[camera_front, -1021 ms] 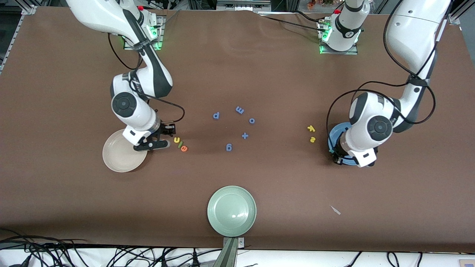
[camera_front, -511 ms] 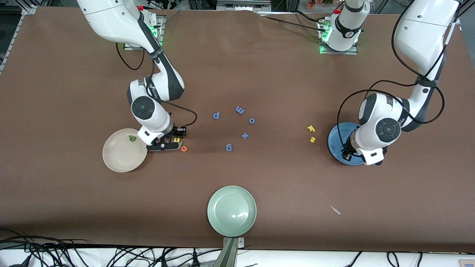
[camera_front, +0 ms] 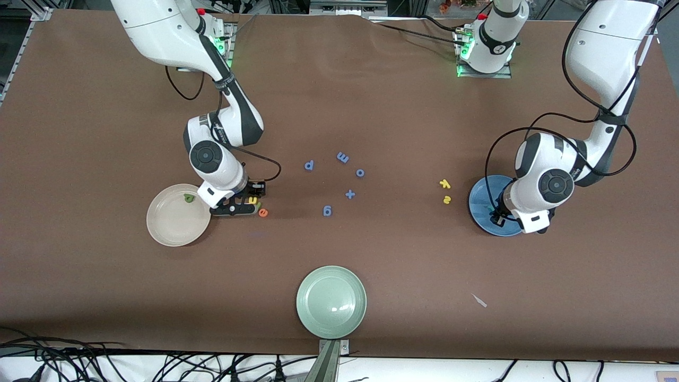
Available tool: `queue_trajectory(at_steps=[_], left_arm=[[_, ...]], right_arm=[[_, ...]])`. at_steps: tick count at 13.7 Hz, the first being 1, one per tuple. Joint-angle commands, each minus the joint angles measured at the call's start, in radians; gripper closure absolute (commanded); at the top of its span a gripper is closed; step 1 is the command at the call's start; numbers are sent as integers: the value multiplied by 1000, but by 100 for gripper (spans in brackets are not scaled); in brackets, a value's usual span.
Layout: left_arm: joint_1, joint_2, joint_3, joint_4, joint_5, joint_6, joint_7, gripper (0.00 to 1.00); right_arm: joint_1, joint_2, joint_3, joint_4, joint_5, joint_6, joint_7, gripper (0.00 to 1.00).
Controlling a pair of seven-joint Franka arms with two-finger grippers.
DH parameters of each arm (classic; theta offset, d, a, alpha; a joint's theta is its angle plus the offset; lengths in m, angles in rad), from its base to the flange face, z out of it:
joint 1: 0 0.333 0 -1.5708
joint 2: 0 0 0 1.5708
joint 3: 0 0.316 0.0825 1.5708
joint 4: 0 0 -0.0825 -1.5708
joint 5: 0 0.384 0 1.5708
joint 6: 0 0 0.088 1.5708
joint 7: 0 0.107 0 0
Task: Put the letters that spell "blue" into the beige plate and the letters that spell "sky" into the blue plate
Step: 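Grasp the u with the right gripper while the left gripper grasps the z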
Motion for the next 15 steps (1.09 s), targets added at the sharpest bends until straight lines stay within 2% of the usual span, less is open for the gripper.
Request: queue_trajectory(at_steps=[1, 4, 8, 9, 12, 15], left_arm=[[15, -28, -22, 43, 15, -87, 13, 35], [9, -28, -77, 60, -33, -97, -69, 35], [0, -23, -169, 46, -24, -91, -108, 37], [-20, -17, -174, 33, -18, -81, -106, 39], [-30, -8, -174, -38, -11, 61, -122, 40], [-34, -5, -174, -50, -10, 89, -128, 41]], right_arm=[[1, 9, 1, -12, 15, 28, 8, 36], [-2, 9, 1, -13, 15, 37, 6, 39], [-8, 9, 0, -7, 15, 37, 3, 40], [-8, 9, 0, -7, 14, 37, 3, 42], [-8, 9, 0, -6, 14, 37, 0, 51], [-11, 9, -2, -6, 14, 37, -9, 58]])
